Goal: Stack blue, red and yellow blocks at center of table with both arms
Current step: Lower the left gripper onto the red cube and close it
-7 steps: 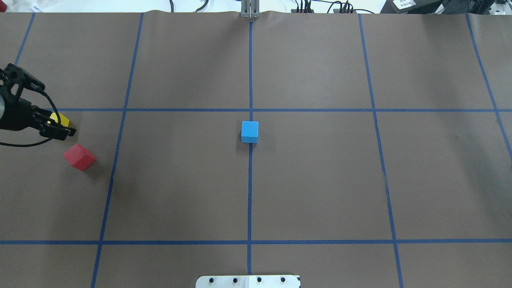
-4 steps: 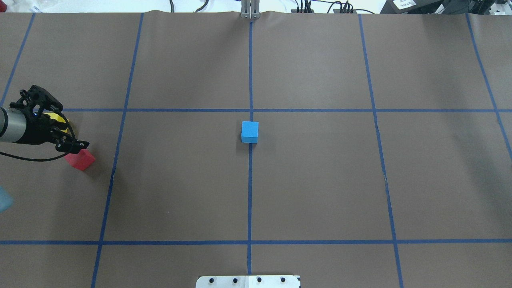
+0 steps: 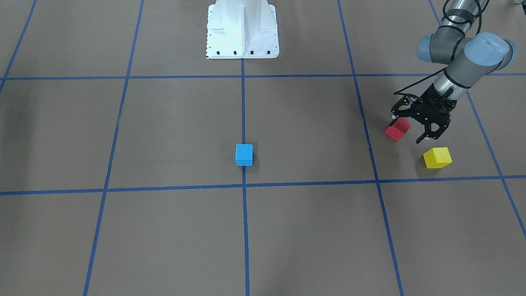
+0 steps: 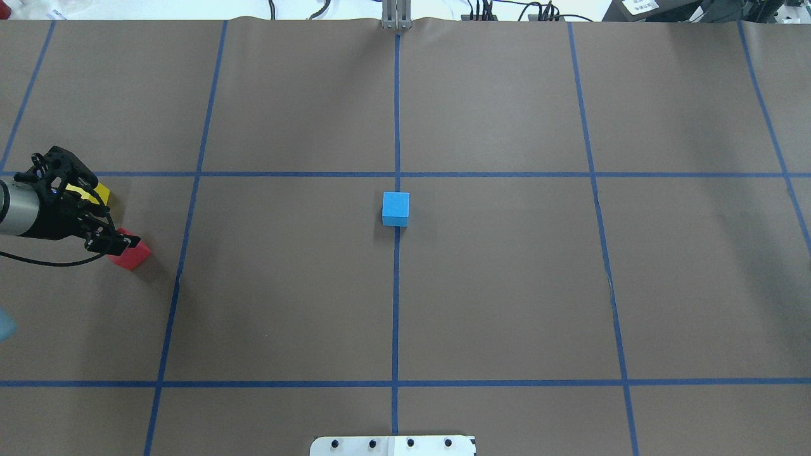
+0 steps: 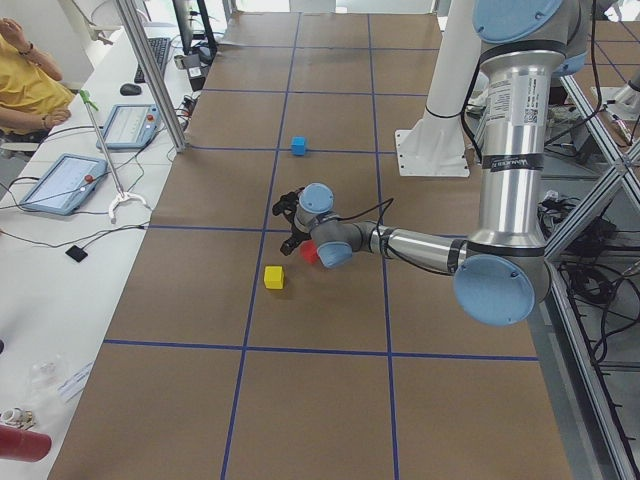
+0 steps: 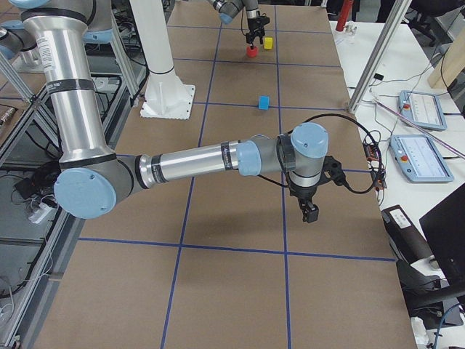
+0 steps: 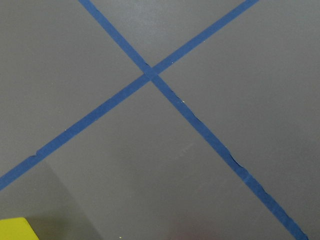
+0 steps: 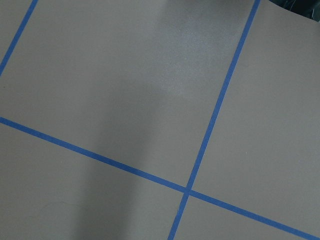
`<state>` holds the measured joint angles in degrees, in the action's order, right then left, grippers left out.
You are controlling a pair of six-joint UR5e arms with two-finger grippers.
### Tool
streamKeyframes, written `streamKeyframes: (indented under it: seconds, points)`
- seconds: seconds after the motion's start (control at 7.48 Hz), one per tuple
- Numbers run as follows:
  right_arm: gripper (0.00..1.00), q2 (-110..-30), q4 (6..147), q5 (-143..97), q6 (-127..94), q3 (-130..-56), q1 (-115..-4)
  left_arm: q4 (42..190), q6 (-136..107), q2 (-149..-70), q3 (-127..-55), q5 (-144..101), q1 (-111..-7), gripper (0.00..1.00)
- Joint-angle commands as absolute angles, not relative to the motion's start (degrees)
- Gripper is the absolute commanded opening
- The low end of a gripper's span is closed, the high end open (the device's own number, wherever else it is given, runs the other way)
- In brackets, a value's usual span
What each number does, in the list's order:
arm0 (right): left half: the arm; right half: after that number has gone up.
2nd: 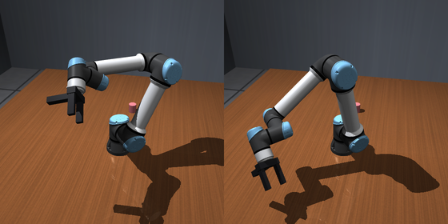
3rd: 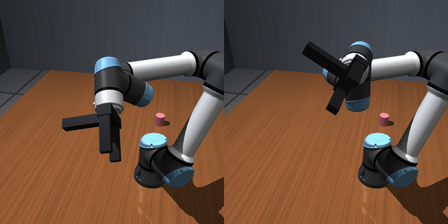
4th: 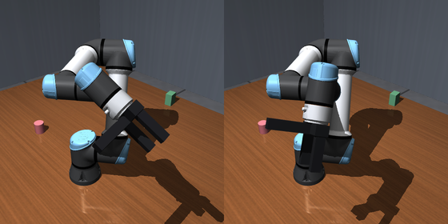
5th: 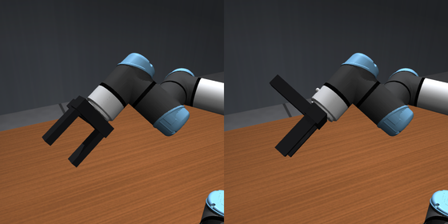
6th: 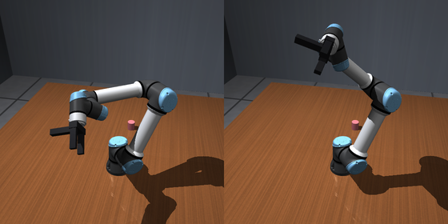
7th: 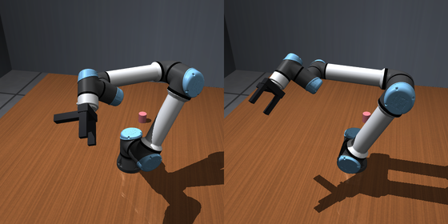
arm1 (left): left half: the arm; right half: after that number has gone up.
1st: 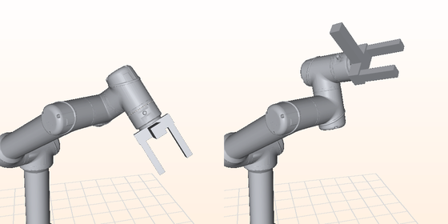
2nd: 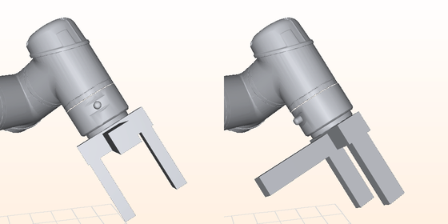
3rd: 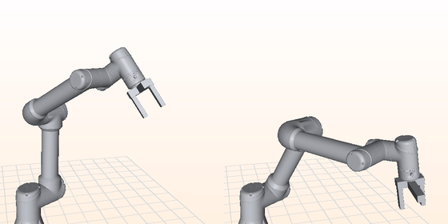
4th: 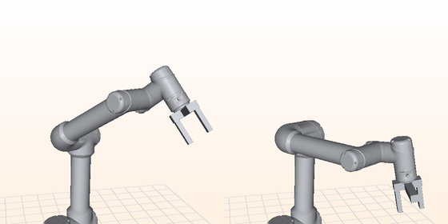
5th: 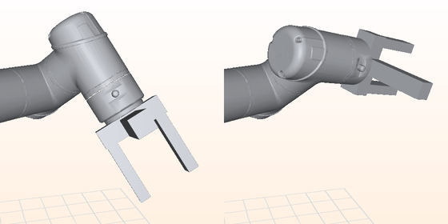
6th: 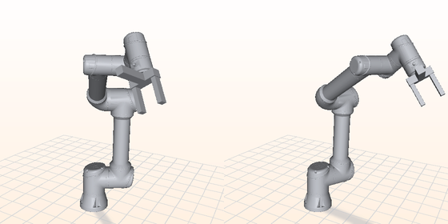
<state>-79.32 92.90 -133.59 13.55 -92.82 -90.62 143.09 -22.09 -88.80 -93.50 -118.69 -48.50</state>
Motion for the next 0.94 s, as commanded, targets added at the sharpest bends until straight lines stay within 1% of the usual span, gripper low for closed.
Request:
streamKeyframes:
  seconds: [0.0, 0.13, 0.27, 0.4, 0.53, 0.67, 0.8]
  points:
    - [1.00, -79.5, 92.9, -133.5, 13.5, -92.8, -90.6, 143.2, -22.1, -88.5, -93.2, -118.7, -46.7, 1.00]
    - [1.00, -79.5, 92.9, -133.5, 13.5, -92.8, -90.6, 143.2, -22.1, -88.5, -93.2, -118.6, -46.1, 0.99]
    - [1.00, -79.5, 92.9, -133.5, 13.5, -92.8, -90.6, 143.2, -22.1, -88.5, -92.9, -118.2, -45.7, 0.81]
    - [1.00, -79.5, 92.9, -133.5, 13.4, -92.7, -90.6, 143.2, -22.1, -88.5, -92.3, -118.1, -45.7, 0.38]
    - [1.00, -79.7, 92.9, -133.5, 13.5, -92.6, -90.6, 143.3, -22.1, -88.4, -92.2, -118.0, -45.8, 0.00]
    - [1.00, -80.0, 92.9, -133.6, 13.6, -92.6, -90.6, 143.5, -22.8, -87.6, -93.7, -118.4, -45.8, 0.00]
    - [1.00, -80.2, 92.9, -133.8, 13.7, -92.5, -90.6, 141.5, -23.1, -87.2, -97.3, -120.8, -46.0, 0.00]
